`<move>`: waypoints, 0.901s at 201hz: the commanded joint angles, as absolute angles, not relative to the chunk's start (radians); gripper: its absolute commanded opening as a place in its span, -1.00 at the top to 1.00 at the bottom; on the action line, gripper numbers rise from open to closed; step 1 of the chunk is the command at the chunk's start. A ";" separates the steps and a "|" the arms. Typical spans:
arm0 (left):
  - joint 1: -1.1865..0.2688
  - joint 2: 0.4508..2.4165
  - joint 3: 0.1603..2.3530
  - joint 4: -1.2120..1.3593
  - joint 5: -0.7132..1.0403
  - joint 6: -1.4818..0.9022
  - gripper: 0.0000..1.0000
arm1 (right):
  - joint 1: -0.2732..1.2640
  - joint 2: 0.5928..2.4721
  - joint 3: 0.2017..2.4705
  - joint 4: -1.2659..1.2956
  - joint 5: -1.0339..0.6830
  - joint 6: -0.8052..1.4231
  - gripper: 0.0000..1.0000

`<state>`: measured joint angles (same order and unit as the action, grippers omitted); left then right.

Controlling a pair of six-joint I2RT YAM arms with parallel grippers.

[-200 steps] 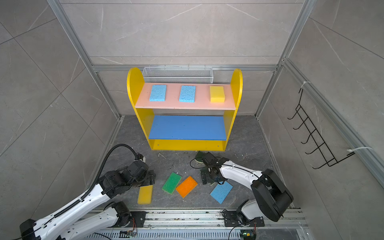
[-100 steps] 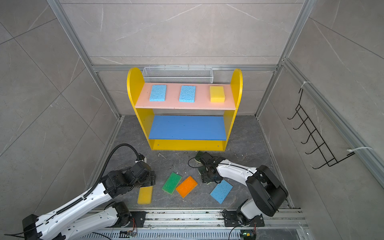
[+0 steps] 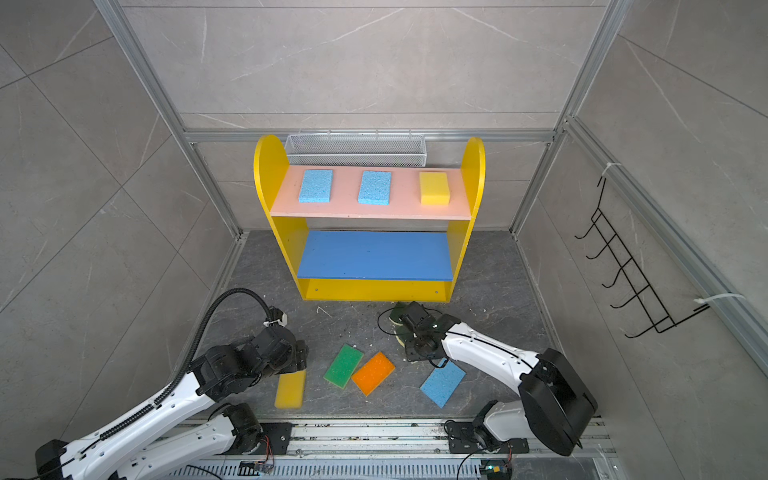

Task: Place and organize the cleaning sponges onto the shelf
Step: 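Lift the green scrub sponge and carry it to the blue lower shelf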

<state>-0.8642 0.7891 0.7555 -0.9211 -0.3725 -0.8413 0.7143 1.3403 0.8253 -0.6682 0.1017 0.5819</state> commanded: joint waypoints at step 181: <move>-0.865 0.788 0.879 -0.683 -0.467 -0.634 -0.61 | 0.536 1.529 1.308 -0.666 0.273 0.750 -0.02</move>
<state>-0.8642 0.7849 0.8524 -0.7227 -0.4393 -0.6834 0.5671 1.4929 1.2503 -0.7132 0.3054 0.7120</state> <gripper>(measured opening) 0.805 0.512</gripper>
